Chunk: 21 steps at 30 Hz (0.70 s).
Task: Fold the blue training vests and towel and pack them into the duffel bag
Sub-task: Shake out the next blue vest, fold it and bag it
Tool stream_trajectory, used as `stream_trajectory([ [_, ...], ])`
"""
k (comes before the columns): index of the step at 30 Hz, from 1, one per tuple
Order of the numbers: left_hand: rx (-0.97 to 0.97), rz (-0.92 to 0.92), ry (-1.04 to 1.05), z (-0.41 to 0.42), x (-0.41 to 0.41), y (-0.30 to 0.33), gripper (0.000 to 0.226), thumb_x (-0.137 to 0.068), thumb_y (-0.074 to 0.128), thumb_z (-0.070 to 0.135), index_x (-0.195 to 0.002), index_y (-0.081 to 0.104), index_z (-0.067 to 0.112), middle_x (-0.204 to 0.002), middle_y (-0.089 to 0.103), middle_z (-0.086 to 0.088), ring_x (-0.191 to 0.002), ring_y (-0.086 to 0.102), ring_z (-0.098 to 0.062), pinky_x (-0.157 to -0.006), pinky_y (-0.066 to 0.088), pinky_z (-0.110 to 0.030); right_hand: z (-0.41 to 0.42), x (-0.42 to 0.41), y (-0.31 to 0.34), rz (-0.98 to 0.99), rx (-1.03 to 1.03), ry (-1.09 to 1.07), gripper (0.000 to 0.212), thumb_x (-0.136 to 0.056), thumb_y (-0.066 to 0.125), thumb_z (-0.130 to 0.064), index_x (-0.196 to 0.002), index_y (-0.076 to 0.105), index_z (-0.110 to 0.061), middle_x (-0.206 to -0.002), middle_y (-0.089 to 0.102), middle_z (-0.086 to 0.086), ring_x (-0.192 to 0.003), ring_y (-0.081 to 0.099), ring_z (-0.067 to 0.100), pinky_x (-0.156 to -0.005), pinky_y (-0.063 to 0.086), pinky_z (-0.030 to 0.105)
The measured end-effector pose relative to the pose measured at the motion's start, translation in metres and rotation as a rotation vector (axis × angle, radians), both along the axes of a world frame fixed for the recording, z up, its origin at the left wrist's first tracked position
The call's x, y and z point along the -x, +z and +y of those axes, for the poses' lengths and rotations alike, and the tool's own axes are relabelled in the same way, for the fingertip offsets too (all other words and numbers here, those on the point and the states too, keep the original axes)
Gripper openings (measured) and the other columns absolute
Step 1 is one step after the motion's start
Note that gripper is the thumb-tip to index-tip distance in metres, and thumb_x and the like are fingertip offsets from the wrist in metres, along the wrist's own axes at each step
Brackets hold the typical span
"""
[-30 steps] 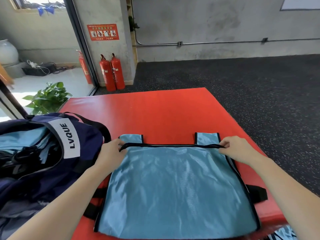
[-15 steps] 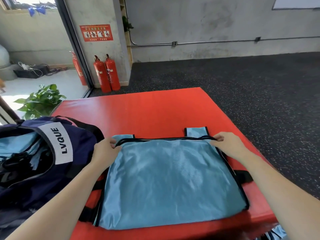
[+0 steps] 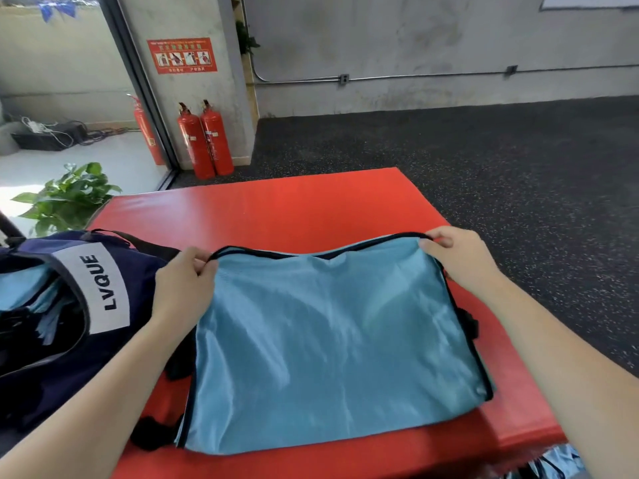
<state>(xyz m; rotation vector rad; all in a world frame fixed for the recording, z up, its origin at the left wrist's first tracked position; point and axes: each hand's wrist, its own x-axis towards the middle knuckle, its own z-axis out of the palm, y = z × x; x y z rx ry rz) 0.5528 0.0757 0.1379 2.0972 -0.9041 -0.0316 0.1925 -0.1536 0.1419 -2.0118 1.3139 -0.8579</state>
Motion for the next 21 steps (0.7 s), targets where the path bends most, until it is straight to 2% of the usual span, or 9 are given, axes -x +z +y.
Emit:
stream_trajectory([
  [2, -0.088, 0.039, 0.001, -0.006, -0.004, -0.011, 0.007, -0.096, 0.061, 0.020, -0.100, 0.062, 0.015, -0.081, 0.065, 0.003, -0.081, 0.060, -0.019, -0.074, 0.037, -0.030, -0.005, -0.007, -0.012, 0.048, -0.066, -0.009, 0.010, -0.091, 0.072, -0.031, -0.094, 0.068, -0.023, -0.094, 0.070, -0.006, -0.090, 0.064, 0.012, -0.087, 0.049, 0.033],
  [3, -0.157, 0.044, -0.014, -0.007, -0.005, -0.019, 0.009, -0.094, 0.063, 0.020, -0.101, 0.063, 0.014, -0.081, 0.064, 0.002, -0.086, 0.061, -0.025, -0.076, 0.038, -0.030, -0.009, -0.007, -0.024, 0.094, -0.121, 0.011, 0.015, -0.089, 0.075, -0.034, -0.095, 0.069, -0.022, -0.095, 0.072, -0.003, -0.091, 0.066, 0.016, -0.086, 0.050, 0.033],
  [5, -0.223, 0.058, -0.037, -0.008, -0.006, -0.035, 0.014, -0.091, 0.066, 0.017, -0.104, 0.066, 0.014, -0.079, 0.063, 0.006, -0.088, 0.059, -0.022, -0.078, 0.039, -0.029, -0.011, -0.007, -0.037, 0.182, -0.226, 0.056, 0.017, -0.086, 0.078, -0.037, -0.092, 0.073, -0.022, -0.093, 0.074, -0.003, -0.083, 0.066, 0.015, -0.074, 0.048, 0.030],
  [8, -0.198, 0.051, -0.018, -0.009, -0.007, -0.043, 0.019, -0.090, 0.064, 0.013, -0.108, 0.070, 0.014, -0.090, 0.068, 0.002, -0.090, 0.056, -0.019, -0.079, 0.040, -0.028, -0.014, -0.005, -0.041, 0.196, -0.214, 0.050, 0.006, -0.088, 0.076, -0.027, -0.083, 0.072, -0.027, -0.087, 0.073, -0.004, -0.083, 0.066, 0.018, -0.069, 0.045, 0.030],
  [11, -0.114, 0.039, -0.009, -0.009, -0.007, -0.041, 0.021, -0.092, 0.060, 0.010, -0.110, 0.069, 0.017, -0.097, 0.071, -0.001, -0.094, 0.060, -0.022, -0.080, 0.043, -0.031, -0.014, -0.007, -0.038, 0.142, -0.074, 0.018, 0.005, -0.091, 0.071, -0.025, -0.086, 0.071, -0.026, -0.090, 0.072, -0.009, -0.088, 0.066, 0.014, -0.077, 0.045, 0.030],
  [13, -0.005, 0.033, 0.013, -0.008, -0.005, -0.038, 0.021, -0.094, 0.059, 0.010, -0.113, 0.067, 0.016, -0.095, 0.068, 0.001, -0.090, 0.060, -0.021, -0.078, 0.041, -0.030, -0.012, -0.010, -0.037, 0.040, -0.019, -0.030, 0.002, -0.093, 0.070, -0.027, -0.092, 0.072, -0.027, -0.092, 0.071, -0.012, -0.091, 0.064, 0.009, -0.081, 0.042, 0.027],
  [16, 0.064, 0.033, 0.013, -0.009, 0.001, -0.038, 0.024, -0.096, 0.056, 0.008, -0.118, 0.063, 0.015, -0.095, 0.064, 0.004, -0.088, 0.058, -0.020, -0.074, 0.039, -0.028, -0.011, -0.013, -0.038, 0.039, -0.004, -0.044, 0.013, -0.094, 0.069, -0.031, -0.102, 0.073, -0.022, -0.095, 0.069, -0.010, -0.092, 0.062, 0.009, -0.080, 0.039, 0.024],
  [18, -0.015, 0.036, -0.003, -0.010, 0.002, -0.041, 0.027, -0.095, 0.056, 0.006, -0.121, 0.062, 0.013, -0.099, 0.067, -0.003, -0.092, 0.060, -0.026, -0.075, 0.040, -0.030, -0.014, -0.015, -0.041, 0.125, -0.077, -0.004, 0.029, -0.092, 0.071, -0.040, -0.112, 0.071, -0.019, -0.103, 0.069, -0.006, -0.095, 0.060, 0.009, -0.082, 0.040, 0.025],
  [21, -0.155, 0.021, -0.018, -0.012, 0.002, -0.044, 0.032, -0.094, 0.056, 0.009, -0.126, 0.060, 0.012, -0.115, 0.068, -0.011, -0.099, 0.059, -0.030, -0.081, 0.047, -0.035, -0.016, -0.013, -0.040, 0.179, -0.159, 0.035, 0.044, -0.085, 0.075, -0.048, -0.121, 0.065, -0.024, -0.112, 0.067, -0.006, -0.103, 0.060, 0.010, -0.087, 0.045, 0.029],
])
